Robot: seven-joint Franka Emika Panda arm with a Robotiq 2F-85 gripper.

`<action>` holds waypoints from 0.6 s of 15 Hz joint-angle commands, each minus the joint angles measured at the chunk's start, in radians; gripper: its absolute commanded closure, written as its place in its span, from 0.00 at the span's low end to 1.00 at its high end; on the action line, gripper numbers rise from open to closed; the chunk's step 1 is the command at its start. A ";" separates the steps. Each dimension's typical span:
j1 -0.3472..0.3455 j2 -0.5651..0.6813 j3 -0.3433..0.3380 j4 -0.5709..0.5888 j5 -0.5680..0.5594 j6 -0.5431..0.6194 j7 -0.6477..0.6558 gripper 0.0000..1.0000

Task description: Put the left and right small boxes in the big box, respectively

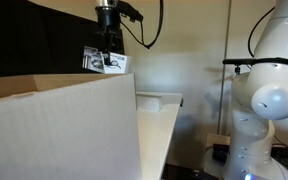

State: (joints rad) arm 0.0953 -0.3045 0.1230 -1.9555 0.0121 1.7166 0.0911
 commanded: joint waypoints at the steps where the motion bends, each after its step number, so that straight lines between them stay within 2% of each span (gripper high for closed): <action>1: 0.003 0.002 0.006 0.006 0.002 -0.001 0.008 0.70; 9: 0.046 0.018 0.075 0.066 -0.009 -0.018 0.018 0.70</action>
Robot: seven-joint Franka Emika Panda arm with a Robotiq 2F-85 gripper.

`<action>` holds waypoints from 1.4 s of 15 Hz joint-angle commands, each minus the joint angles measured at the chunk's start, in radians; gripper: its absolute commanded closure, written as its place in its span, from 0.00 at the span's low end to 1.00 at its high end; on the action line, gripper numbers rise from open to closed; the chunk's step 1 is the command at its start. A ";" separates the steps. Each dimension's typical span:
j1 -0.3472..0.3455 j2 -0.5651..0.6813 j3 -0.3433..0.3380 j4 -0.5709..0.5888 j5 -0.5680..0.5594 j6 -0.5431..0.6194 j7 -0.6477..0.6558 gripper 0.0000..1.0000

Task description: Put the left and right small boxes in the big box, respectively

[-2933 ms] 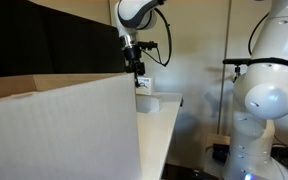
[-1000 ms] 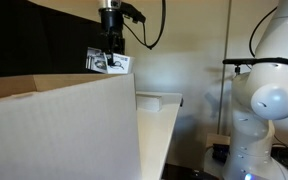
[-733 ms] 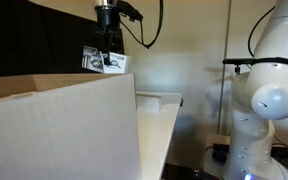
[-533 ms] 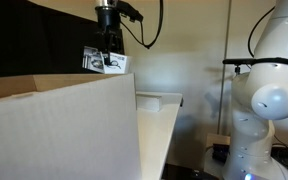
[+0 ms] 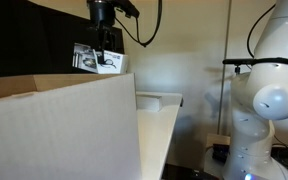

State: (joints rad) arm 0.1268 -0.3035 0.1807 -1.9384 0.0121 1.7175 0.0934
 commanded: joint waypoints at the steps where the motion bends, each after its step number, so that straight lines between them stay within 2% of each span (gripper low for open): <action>1: 0.019 0.020 0.021 0.061 -0.007 -0.023 0.012 0.70; 7: 0.043 0.052 0.049 0.178 -0.020 -0.089 -0.008 0.70; 13: 0.085 0.149 0.104 0.342 -0.054 -0.163 -0.029 0.70; 21: 0.166 0.289 0.168 0.564 -0.168 -0.303 -0.085 0.70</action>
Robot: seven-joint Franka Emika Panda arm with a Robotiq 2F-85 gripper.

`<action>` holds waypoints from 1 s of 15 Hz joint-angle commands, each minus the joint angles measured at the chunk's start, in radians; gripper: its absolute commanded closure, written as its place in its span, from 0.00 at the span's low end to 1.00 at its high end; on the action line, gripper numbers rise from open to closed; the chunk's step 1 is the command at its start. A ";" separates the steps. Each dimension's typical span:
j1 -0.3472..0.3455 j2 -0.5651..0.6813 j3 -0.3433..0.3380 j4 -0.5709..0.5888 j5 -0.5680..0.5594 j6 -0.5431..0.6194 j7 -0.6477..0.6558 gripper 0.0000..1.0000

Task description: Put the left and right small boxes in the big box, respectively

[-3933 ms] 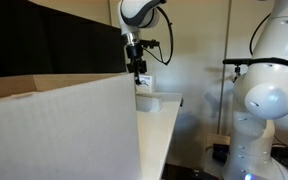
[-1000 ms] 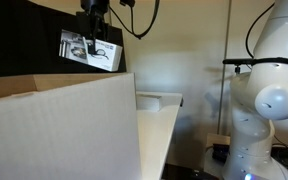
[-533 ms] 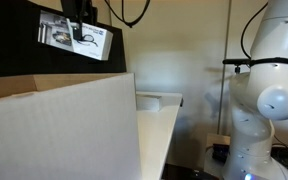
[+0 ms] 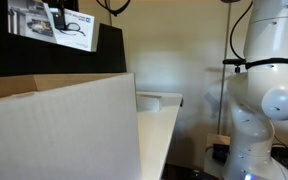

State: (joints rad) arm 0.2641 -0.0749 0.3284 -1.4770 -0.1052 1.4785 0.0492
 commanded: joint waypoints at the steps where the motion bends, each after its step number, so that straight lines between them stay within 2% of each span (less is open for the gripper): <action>1: 0.042 0.075 0.028 0.127 -0.067 -0.077 -0.048 0.70; 8: 0.138 0.170 0.067 0.242 -0.147 -0.101 -0.126 0.70; 15: 0.170 0.184 0.096 0.213 -0.143 -0.041 -0.322 0.70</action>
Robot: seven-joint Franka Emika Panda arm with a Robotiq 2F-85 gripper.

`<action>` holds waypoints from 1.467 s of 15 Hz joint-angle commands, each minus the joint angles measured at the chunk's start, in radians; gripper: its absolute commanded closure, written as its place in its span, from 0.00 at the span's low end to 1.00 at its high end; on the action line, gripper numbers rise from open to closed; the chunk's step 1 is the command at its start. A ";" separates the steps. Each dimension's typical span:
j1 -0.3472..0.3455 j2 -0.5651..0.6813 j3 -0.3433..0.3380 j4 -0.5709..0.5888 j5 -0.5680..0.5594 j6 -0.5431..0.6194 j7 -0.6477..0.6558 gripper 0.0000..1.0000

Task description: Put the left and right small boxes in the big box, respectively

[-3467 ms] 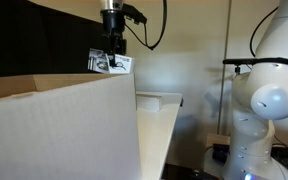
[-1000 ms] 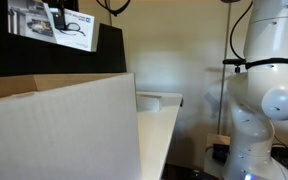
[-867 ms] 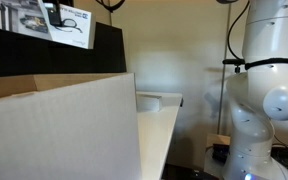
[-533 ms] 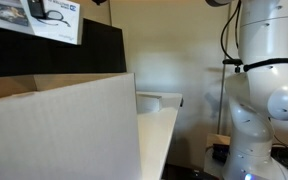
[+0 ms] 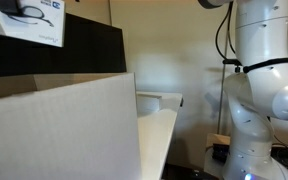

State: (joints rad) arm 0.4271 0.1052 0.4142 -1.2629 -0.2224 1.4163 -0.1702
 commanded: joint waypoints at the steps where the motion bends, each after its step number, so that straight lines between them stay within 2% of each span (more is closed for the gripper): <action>1: 0.007 0.009 0.013 -0.002 -0.021 0.030 -0.143 0.70; 5: 0.008 0.020 0.017 -0.025 -0.024 0.065 -0.256 0.70; 10: 0.006 0.053 0.013 -0.055 -0.029 0.134 -0.335 0.70; 19: -0.001 0.079 -0.008 -0.136 -0.028 0.184 -0.372 0.70; 21: 0.001 0.075 -0.015 -0.150 -0.026 0.181 -0.366 0.19; 22: 0.001 0.071 -0.017 -0.158 -0.028 0.182 -0.370 0.19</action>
State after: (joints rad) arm 0.4353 0.2076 0.4007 -1.3759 -0.2277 1.5771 -0.5131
